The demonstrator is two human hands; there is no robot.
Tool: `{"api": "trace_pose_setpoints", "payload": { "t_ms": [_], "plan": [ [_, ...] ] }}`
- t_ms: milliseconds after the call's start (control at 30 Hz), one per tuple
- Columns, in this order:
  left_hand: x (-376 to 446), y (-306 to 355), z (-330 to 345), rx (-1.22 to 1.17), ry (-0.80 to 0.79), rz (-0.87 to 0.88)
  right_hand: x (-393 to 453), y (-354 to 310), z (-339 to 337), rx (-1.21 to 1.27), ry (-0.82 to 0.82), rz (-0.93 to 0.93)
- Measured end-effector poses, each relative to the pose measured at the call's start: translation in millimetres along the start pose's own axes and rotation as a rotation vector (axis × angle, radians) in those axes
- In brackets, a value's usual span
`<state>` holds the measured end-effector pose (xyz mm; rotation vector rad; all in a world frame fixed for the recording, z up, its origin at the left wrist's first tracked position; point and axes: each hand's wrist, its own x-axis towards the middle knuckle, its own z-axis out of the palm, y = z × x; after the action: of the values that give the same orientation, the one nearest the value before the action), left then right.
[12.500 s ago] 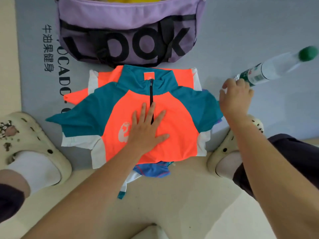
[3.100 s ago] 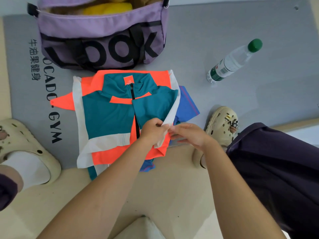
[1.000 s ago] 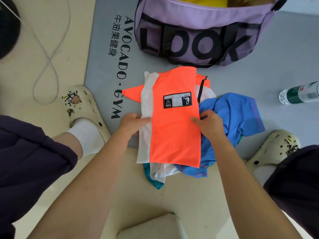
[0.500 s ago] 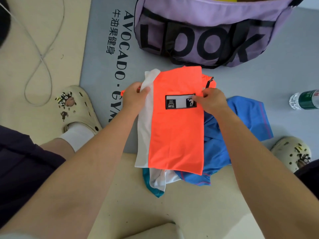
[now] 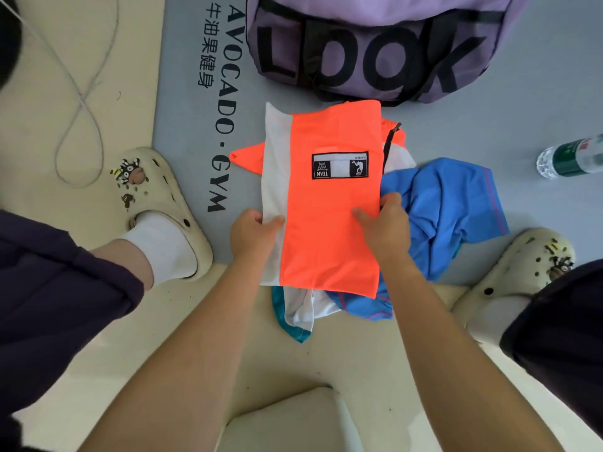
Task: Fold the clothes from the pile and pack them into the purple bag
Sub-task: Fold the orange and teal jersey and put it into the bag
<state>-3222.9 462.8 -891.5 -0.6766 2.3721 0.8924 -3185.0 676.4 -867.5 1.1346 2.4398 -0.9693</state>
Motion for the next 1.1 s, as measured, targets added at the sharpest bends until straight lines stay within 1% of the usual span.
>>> {"api": "trace_pose_setpoints", "payload": {
  "t_ms": [100,167,267,333,433,467,500,567,633,667,733,767,833,933,1033,1100],
  "plan": [
    [-18.0,-13.6,0.8,0.082,0.013,-0.096,-14.8,20.1,-2.9,0.019,-0.033,0.039],
    [-26.1,-19.5,1.0,0.098,-0.039,-0.127,-20.8,29.1,-8.1,0.022,-0.049,0.063],
    [-33.9,-26.1,2.4,-0.002,-0.149,-0.193,-29.1,35.5,-14.5,-0.032,-0.111,0.068],
    [-37.4,-31.9,-0.9,0.003,-0.222,-0.16,-33.6,39.2,-18.0,-0.106,-0.216,0.062],
    [-36.2,-40.2,-12.4,0.208,-0.332,-0.097,-34.5,47.4,-29.1,-0.252,-0.351,0.023],
    [-34.0,-40.0,-15.3,0.248,-0.335,-0.082,-33.2,48.5,-33.8,-0.297,-0.377,0.019],
    [-31.3,-37.7,-16.6,0.235,-0.315,-0.059,-31.5,48.5,-37.6,-0.312,-0.384,0.018],
    [-27.2,-24.8,-16.2,0.066,-0.225,-0.025,-27.6,44.2,-41.6,-0.225,-0.322,-0.001],
    [-22.8,-5.4,-13.6,-0.15,-0.13,-0.057,-23.3,35.3,-41.2,-0.051,-0.187,-0.037],
    [-19.3,3.3,-11.8,-0.227,-0.102,-0.084,-21.6,29.4,-39.8,0.026,-0.132,-0.046],
    [-10.9,14.8,-5.6,-0.312,-0.094,-0.125,-16.9,18.2,-33.4,0.149,-0.085,-0.037],
    [-6.0,18.5,-2.7,-0.356,-0.104,-0.155,-14.1,13.4,-28.8,0.192,-0.076,-0.025],
    [3.0,23.5,1.8,-0.459,-0.182,-0.264,-8.0,5.0,-19.0,0.237,-0.039,-0.002],
    [17.3,24.6,1.8,-0.494,-0.296,-0.39,-1.7,-2.8,-5.8,0.267,0.054,0.026],
    [26.0,26.7,-2.1,-0.5,-0.406,-0.397,0.5,-4.1,3.0,0.238,0.114,0.046],
    [27.4,28.3,-5.6,-0.517,-0.38,-0.332,3.4,-1.9,5.6,0.167,0.096,0.045]
  ]
}}
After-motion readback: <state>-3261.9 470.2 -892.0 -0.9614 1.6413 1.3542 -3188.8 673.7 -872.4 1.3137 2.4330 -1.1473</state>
